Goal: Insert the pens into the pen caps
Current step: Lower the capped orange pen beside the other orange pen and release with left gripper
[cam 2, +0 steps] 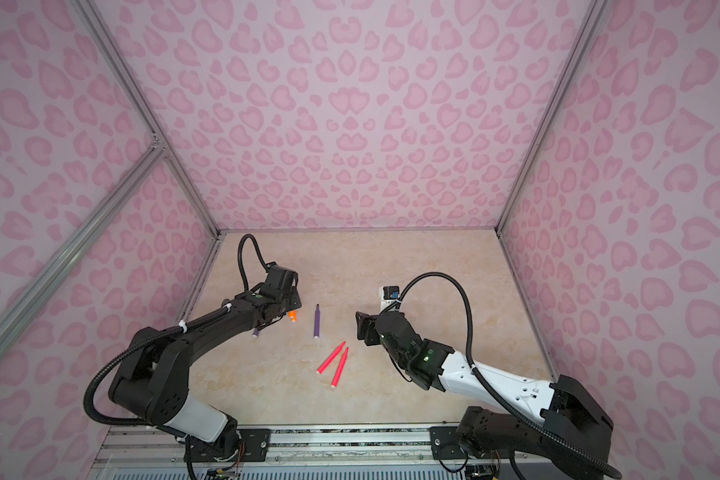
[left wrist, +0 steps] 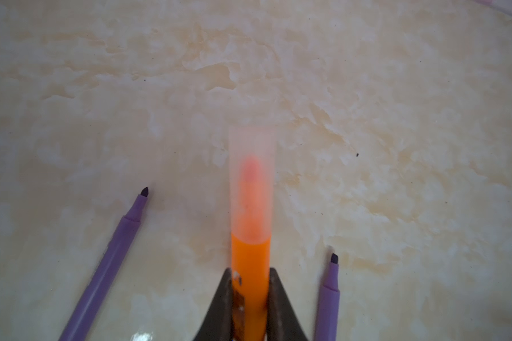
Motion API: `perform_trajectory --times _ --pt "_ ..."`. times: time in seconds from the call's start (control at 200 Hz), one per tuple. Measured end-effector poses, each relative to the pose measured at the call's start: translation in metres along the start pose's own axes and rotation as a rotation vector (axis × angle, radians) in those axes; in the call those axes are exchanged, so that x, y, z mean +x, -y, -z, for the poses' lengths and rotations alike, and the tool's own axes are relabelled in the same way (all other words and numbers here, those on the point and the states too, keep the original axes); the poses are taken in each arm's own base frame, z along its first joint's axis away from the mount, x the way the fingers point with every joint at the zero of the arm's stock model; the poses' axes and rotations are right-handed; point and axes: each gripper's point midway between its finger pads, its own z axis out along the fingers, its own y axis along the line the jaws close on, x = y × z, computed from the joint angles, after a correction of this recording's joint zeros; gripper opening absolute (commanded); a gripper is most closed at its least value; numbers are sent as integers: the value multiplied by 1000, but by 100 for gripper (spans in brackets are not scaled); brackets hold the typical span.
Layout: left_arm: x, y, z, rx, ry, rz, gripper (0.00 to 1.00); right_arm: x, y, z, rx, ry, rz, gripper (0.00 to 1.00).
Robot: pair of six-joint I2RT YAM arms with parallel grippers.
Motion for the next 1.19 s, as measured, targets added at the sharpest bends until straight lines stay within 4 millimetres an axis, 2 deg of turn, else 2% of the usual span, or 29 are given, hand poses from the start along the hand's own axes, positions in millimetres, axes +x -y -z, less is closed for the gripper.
perform_trajectory --times 0.29,0.425,0.625,0.805,0.965,1.075,1.095,1.195 --pt "10 23 -31 46 -123 -81 3 6 -7 -10 -6 -39 13 79" --pt "21 17 -44 31 -185 -83 3 6 -8 -9 -13 -42 15 79" --pt "23 17 -52 30 -213 -81 4 0 -6 -3 -13 -18 14 80" --pt "30 17 -59 19 -252 -90 16 -7 5 1 13 8 9 80" --pt "32 17 -59 20 -262 -90 22 -20 12 12 27 40 -6 81" --pt "31 17 -58 24 -262 -90 35 -27 17 25 37 53 -10 82" --pt "31 18 -57 25 -260 -89 41 -29 17 28 34 58 -12 82" --pt "26 18 -49 38 -243 -87 49 -37 18 42 20 81 -24 84"
